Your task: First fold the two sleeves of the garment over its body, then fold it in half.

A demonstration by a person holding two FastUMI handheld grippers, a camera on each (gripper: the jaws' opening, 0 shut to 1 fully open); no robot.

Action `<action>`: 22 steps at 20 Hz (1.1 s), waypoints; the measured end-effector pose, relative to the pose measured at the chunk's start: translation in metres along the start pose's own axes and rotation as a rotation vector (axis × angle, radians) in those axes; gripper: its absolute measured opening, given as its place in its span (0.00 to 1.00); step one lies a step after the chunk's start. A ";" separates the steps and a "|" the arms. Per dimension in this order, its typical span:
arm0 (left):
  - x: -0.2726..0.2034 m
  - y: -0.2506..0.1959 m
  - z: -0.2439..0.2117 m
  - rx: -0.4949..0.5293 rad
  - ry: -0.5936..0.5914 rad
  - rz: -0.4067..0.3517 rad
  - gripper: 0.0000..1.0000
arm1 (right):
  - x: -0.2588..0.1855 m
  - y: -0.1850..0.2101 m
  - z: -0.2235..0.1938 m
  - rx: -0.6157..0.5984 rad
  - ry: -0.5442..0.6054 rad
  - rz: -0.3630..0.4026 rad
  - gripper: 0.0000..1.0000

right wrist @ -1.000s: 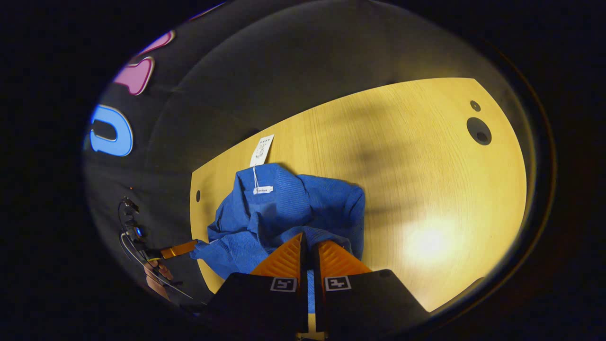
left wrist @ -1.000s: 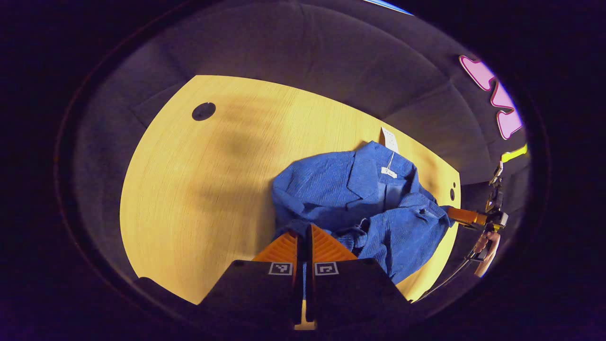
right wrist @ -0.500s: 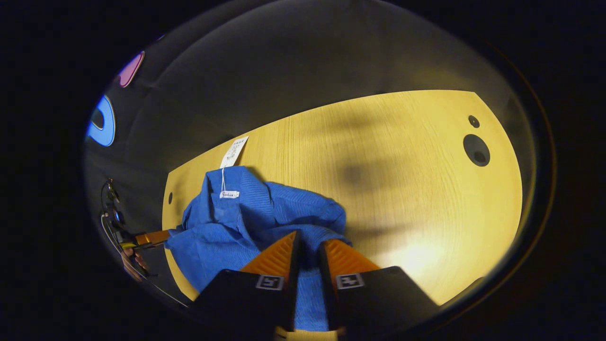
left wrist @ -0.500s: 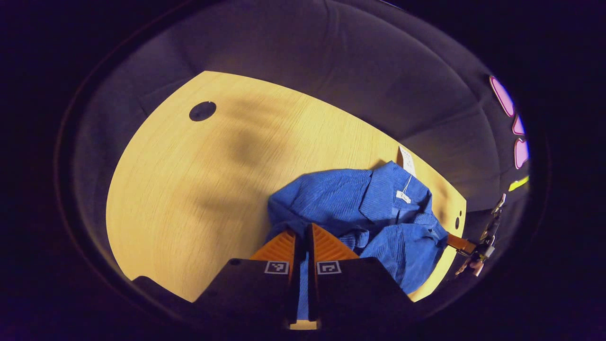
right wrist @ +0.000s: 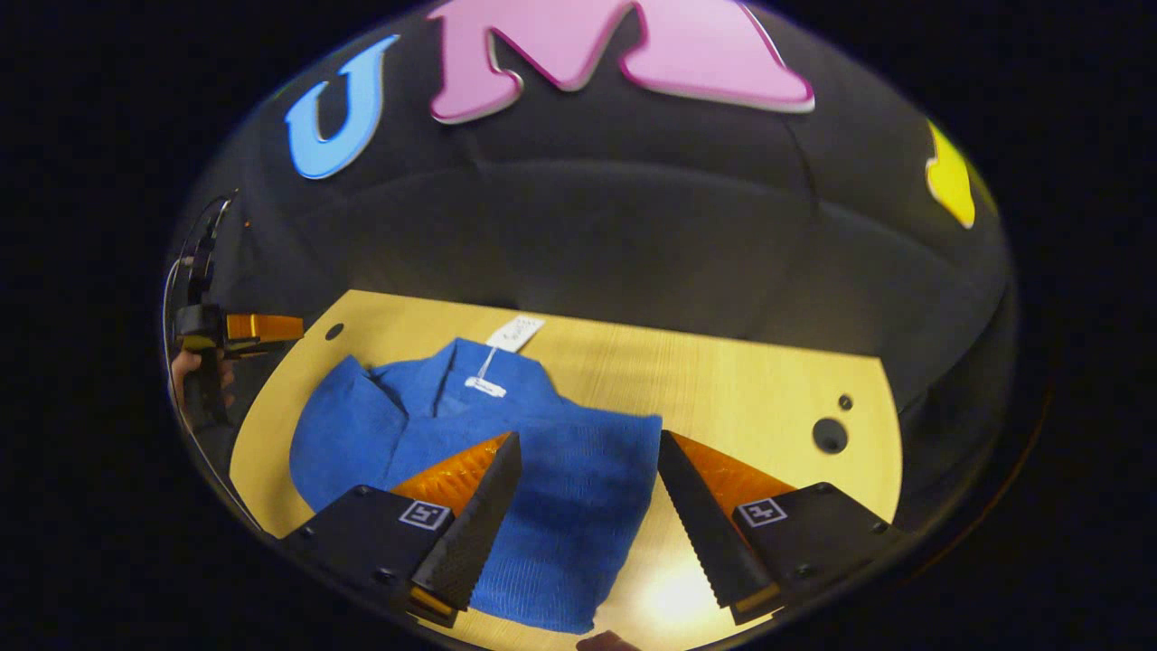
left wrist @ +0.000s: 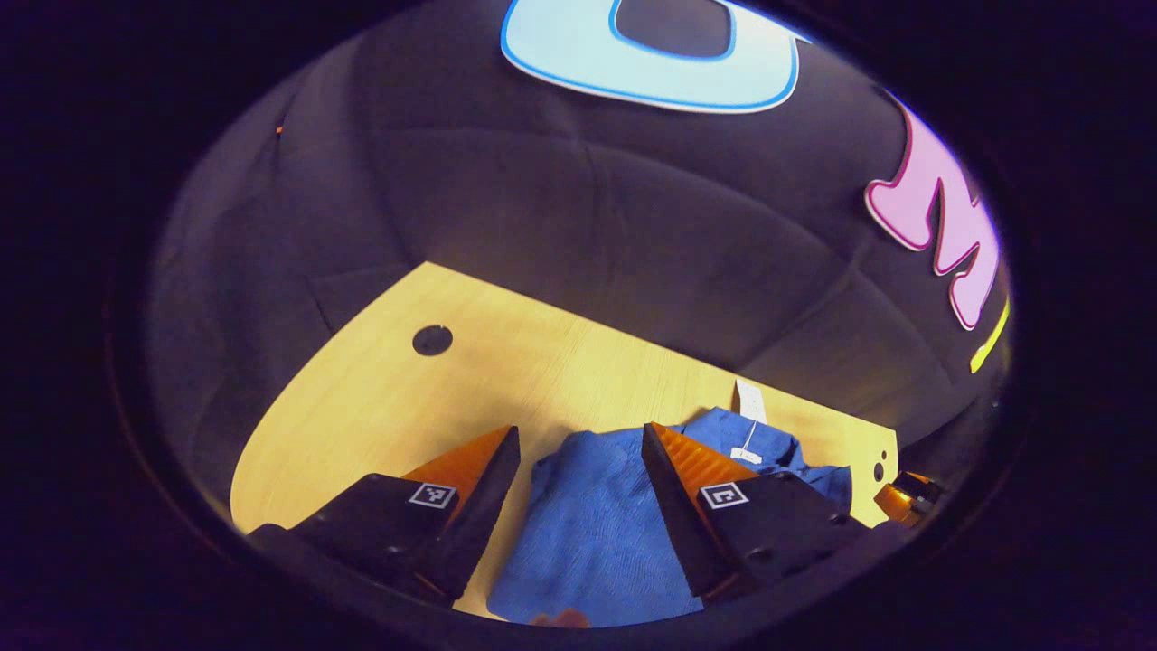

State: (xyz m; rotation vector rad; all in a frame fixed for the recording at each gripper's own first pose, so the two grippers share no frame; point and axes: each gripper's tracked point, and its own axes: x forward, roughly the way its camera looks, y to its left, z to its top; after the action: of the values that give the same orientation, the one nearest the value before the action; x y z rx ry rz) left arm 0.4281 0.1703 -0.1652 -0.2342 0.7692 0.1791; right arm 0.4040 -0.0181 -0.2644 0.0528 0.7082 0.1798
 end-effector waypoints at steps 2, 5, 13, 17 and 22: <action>-0.037 0.004 -0.003 0.078 -0.062 -0.009 0.81 | -0.039 0.012 0.011 0.006 -0.059 -0.002 0.99; -0.100 0.006 -0.025 0.231 -0.171 -0.031 0.81 | -0.107 0.036 0.017 0.041 -0.130 0.005 0.98; -0.267 -0.033 -0.127 0.327 -0.354 -0.145 0.80 | -0.268 0.140 -0.027 0.148 -0.336 -0.081 0.98; -0.331 -0.054 -0.139 0.307 -0.505 -0.210 0.78 | -0.330 0.179 -0.041 0.112 -0.424 -0.097 0.98; -0.364 -0.046 -0.143 0.299 -0.549 -0.179 0.78 | -0.393 0.191 -0.031 0.099 -0.540 -0.142 0.98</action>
State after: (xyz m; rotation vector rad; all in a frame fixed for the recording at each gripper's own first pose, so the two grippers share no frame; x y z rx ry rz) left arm 0.0876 0.0598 -0.0007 0.0349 0.2203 -0.0453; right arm 0.0638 0.0978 -0.0147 0.1393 0.1796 -0.0097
